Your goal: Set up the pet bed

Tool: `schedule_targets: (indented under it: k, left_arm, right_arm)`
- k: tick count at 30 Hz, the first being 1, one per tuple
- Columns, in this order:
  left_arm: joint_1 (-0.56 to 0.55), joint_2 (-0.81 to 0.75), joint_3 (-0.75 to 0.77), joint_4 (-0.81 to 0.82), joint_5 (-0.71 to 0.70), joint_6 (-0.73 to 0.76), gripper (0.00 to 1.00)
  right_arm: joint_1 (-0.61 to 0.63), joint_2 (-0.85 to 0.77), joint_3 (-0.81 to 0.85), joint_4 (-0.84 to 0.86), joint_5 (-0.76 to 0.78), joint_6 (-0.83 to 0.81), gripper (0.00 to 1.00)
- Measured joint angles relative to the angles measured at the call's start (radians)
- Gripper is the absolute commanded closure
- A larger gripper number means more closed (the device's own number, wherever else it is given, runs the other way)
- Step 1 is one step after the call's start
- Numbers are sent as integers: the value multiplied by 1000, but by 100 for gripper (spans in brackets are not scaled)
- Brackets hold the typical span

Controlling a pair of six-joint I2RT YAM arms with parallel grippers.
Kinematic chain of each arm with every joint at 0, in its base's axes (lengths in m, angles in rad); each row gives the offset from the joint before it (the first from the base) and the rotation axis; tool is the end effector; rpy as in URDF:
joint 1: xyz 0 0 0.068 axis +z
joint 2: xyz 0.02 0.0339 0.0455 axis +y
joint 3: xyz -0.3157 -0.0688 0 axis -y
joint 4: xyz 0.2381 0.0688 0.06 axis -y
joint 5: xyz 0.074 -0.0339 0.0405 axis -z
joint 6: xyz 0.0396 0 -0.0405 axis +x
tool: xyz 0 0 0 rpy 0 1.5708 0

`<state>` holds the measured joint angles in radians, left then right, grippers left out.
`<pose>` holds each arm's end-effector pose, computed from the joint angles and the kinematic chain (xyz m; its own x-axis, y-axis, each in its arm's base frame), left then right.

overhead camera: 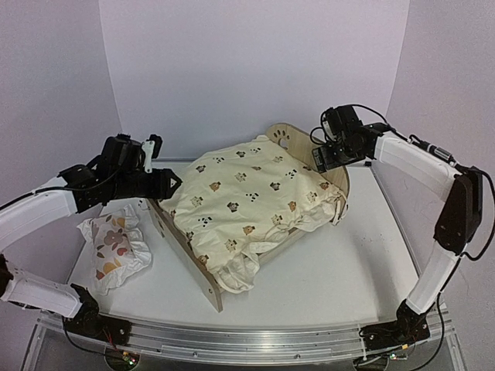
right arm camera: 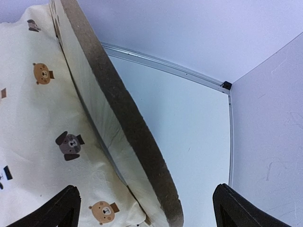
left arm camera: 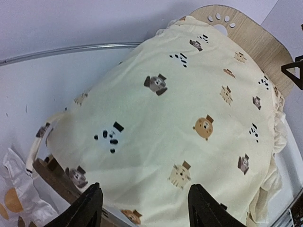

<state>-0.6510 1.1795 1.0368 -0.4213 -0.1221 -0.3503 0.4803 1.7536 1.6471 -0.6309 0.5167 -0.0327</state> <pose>0.1935 -0.1413 0.3703 -0.5777 0.0119 -0.8161 0.3421 0.9114 -0.2289 0.3645 0.1678 0.3854 -0.5934 -0.3412 -0.7290 -0.0969 0.9294 -0.3562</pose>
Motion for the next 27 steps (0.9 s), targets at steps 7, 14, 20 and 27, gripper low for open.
schedule_targets:
  k: [7, 14, 20, 27]
  left_arm:
    - [-5, -137, -205, -23, 61, -127, 43]
    - [-5, -111, -338, 67, 139, -196, 48]
    - [2, -95, -391, 200, 148, -228, 53]
    - [42, -6, -389, 327, 8, -200, 56]
  right_arm:
    - [-52, 38, 18, -6, -79, -6, 18]
    - [-90, 41, -6, -6, -155, 12, 51]
    - [-115, 26, -52, -8, -224, -43, 84]
    - [-123, -72, -142, -41, -383, -106, 100]
